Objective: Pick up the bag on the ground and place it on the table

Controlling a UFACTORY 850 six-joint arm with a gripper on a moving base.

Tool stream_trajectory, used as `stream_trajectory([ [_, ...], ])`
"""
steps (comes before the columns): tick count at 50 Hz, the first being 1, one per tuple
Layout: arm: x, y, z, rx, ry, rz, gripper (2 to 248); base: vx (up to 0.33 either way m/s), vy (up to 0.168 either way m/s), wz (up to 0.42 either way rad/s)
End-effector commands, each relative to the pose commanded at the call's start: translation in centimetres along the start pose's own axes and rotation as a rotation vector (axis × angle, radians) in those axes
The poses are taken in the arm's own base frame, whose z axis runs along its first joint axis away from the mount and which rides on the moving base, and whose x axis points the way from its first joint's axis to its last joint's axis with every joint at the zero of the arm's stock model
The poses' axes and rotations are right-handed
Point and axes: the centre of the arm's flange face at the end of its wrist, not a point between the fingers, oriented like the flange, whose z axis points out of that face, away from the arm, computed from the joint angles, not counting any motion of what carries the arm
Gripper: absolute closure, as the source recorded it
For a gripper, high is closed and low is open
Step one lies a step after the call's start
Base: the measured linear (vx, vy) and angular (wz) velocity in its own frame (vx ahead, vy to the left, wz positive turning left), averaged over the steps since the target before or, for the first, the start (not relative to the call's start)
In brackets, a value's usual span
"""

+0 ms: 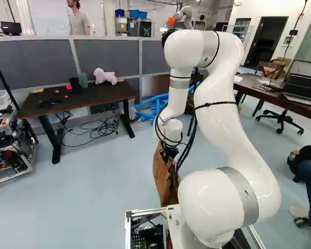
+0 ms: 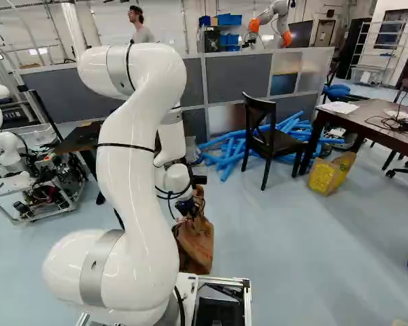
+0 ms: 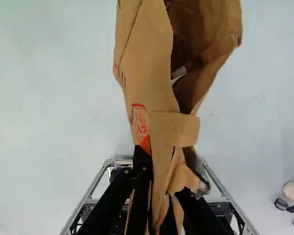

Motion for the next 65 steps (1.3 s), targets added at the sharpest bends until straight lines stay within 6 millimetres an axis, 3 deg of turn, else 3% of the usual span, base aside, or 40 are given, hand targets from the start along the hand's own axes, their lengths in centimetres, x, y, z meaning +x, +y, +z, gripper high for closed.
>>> stream_trajectory([
  [65, -2.4, 0.8, -9.5, 0.010, -0.017, 0.019, 229, 0.000, 0.000, 0.000],
])
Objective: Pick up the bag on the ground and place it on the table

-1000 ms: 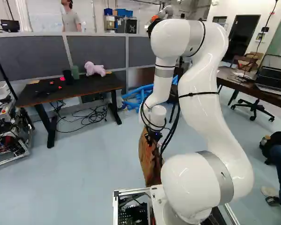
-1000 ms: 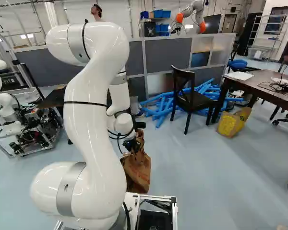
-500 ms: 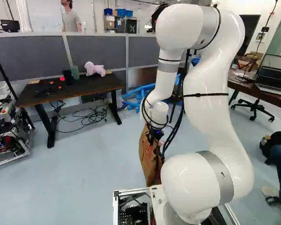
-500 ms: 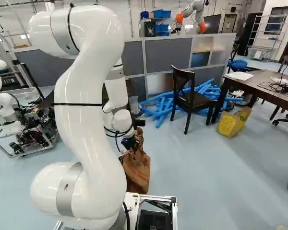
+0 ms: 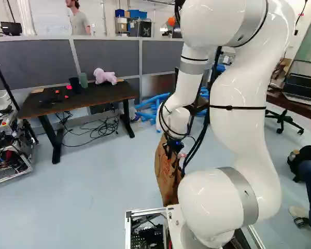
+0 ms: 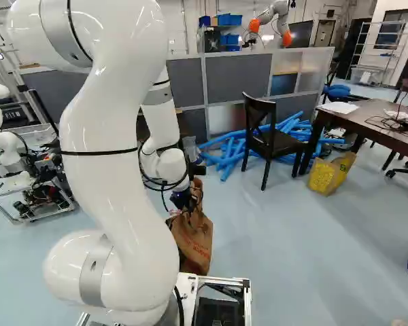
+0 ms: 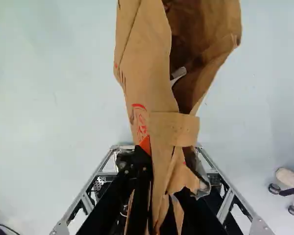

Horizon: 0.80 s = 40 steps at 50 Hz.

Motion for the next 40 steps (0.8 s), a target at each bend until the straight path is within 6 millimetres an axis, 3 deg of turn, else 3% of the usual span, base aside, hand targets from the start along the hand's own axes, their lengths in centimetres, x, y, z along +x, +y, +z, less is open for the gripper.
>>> stream_trajectory([
  [40, 0.1, 2.0, -5.6, 0.004, 0.022, 0.059, 229, 0.000, 0.000, 0.000],
])
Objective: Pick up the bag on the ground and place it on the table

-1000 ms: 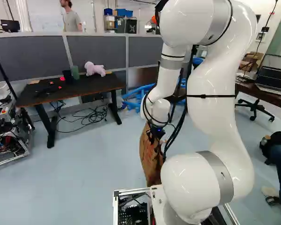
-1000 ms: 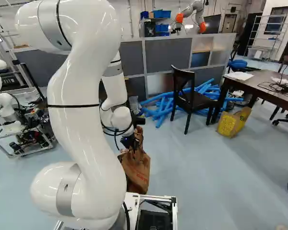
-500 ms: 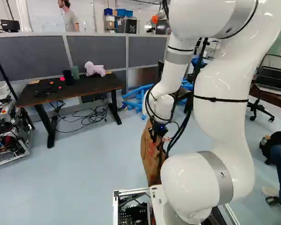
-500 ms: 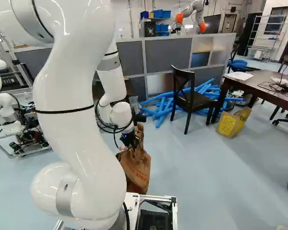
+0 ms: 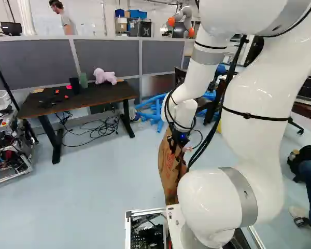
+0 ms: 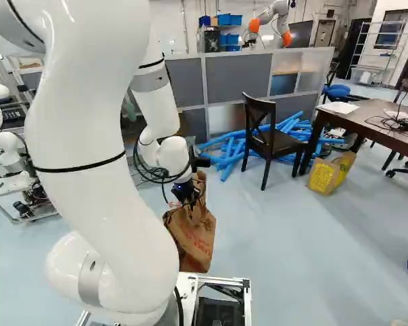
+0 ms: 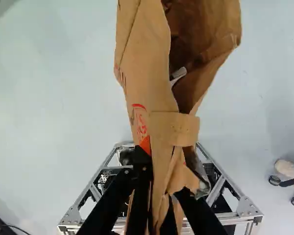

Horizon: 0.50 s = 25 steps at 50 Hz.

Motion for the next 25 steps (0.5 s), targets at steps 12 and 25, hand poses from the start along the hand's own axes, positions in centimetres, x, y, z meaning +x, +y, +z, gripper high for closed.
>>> stream_trajectory([
  [12, 0.4, 0.5, -1.6, 0.002, 0.008, 0.015, 229, 0.000, 0.000, 0.000],
  [25, 1.1, 0.5, -3.4, 0.005, 0.011, 0.017, 229, 0.000, 0.000, 0.000],
])
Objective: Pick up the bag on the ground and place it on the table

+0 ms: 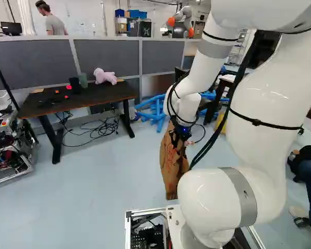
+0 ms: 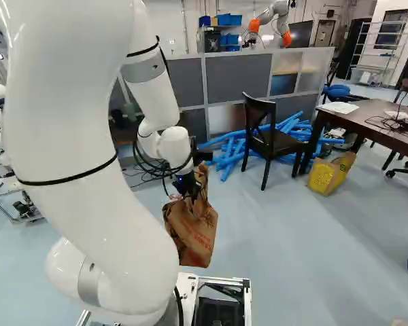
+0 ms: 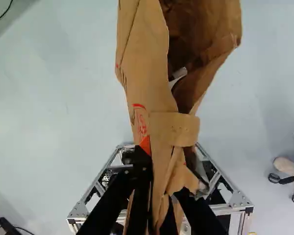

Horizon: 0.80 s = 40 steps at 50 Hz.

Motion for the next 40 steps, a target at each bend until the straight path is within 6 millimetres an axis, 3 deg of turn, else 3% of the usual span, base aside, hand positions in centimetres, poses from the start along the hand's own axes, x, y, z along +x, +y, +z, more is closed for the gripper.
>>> stream_trajectory([
  [40, 2.5, -0.7, -5.4, 0.012, -0.001, -0.013, 229, 0.000, 0.000, 0.000],
])
